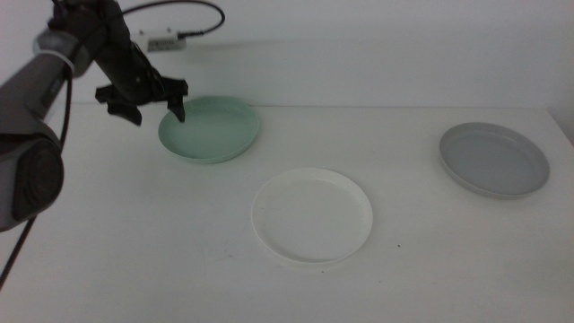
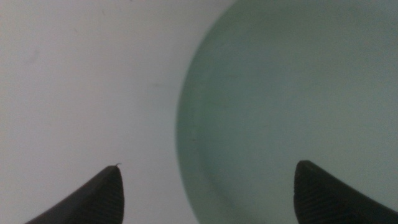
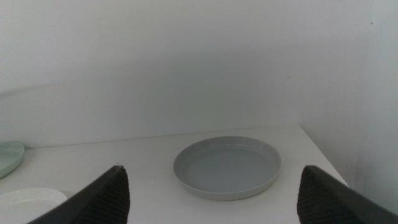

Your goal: Stack the three bowls on top of each other.

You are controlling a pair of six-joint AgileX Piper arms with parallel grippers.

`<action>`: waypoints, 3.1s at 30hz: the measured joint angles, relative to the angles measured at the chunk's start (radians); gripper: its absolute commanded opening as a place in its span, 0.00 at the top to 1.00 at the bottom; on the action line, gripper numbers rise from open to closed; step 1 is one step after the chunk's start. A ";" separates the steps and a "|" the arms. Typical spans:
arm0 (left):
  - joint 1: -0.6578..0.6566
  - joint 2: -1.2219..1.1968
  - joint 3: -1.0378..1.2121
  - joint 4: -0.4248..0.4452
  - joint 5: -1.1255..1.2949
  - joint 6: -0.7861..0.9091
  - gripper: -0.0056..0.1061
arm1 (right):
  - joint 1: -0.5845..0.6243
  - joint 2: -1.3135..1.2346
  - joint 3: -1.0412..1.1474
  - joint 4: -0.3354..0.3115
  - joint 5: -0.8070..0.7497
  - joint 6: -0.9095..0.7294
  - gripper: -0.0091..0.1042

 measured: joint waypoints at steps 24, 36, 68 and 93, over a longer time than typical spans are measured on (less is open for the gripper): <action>0.000 0.086 -0.014 0.001 -0.059 0.011 0.97 | 0.000 0.000 0.000 0.000 0.000 0.000 0.10; 0.000 -0.219 0.042 -0.029 -0.006 0.068 0.97 | 0.000 0.000 0.000 0.000 0.000 0.000 0.10; -0.380 -0.688 1.015 -0.099 -0.372 -0.182 0.96 | 0.000 0.000 0.000 0.000 0.000 0.000 0.10; -0.386 -0.539 1.015 -0.182 -0.490 -0.099 0.63 | 0.000 0.000 0.000 0.000 0.000 0.000 0.10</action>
